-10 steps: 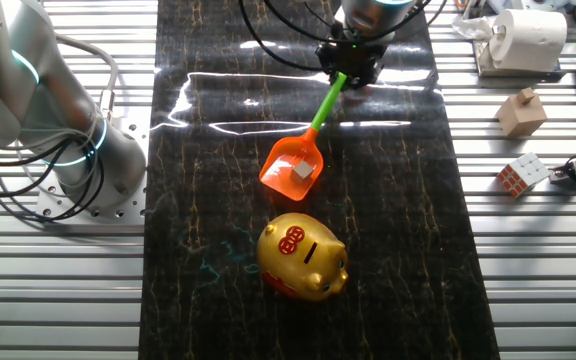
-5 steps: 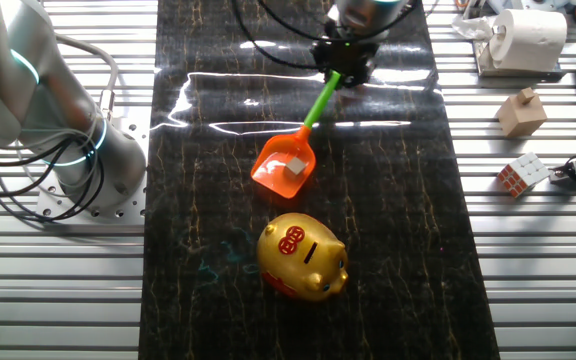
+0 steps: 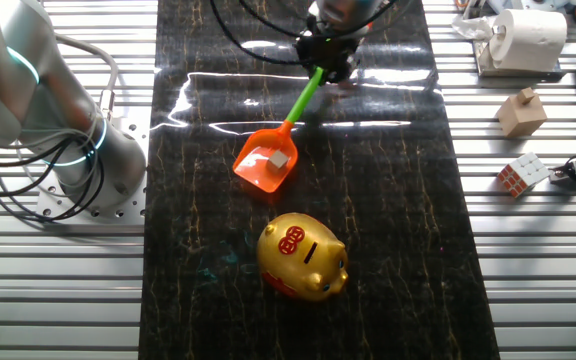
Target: Use a shovel to scoop up an object
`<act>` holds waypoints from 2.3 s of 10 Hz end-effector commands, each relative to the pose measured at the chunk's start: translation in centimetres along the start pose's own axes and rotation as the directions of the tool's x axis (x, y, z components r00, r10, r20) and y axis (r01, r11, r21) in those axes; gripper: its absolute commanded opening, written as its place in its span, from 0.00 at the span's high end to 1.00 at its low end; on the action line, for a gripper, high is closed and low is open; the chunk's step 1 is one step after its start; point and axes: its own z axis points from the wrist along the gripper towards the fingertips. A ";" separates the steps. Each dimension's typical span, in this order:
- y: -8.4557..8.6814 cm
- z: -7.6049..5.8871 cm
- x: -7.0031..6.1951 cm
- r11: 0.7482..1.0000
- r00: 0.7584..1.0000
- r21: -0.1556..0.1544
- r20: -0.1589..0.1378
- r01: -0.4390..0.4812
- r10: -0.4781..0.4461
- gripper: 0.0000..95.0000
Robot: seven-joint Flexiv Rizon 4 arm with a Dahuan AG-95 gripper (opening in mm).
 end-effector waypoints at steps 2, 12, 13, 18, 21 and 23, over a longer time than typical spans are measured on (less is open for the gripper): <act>0.4 0.8 -0.6 0.999 0.999 -0.012 0.015 -0.029 0.030 1.00; 0.4 2.1 -2.4 0.995 0.995 0.023 0.043 -0.093 0.092 1.00; 0.4 2.1 -2.4 0.996 0.995 0.025 0.049 -0.089 0.088 0.80; 0.3 2.3 -2.6 0.997 0.996 0.034 0.050 -0.072 0.070 0.60; -1.2 1.1 -3.5 0.990 0.989 0.043 0.055 -0.138 0.135 0.60; -2.1 0.3 -4.3 0.974 0.976 0.066 0.044 -0.217 0.214 1.00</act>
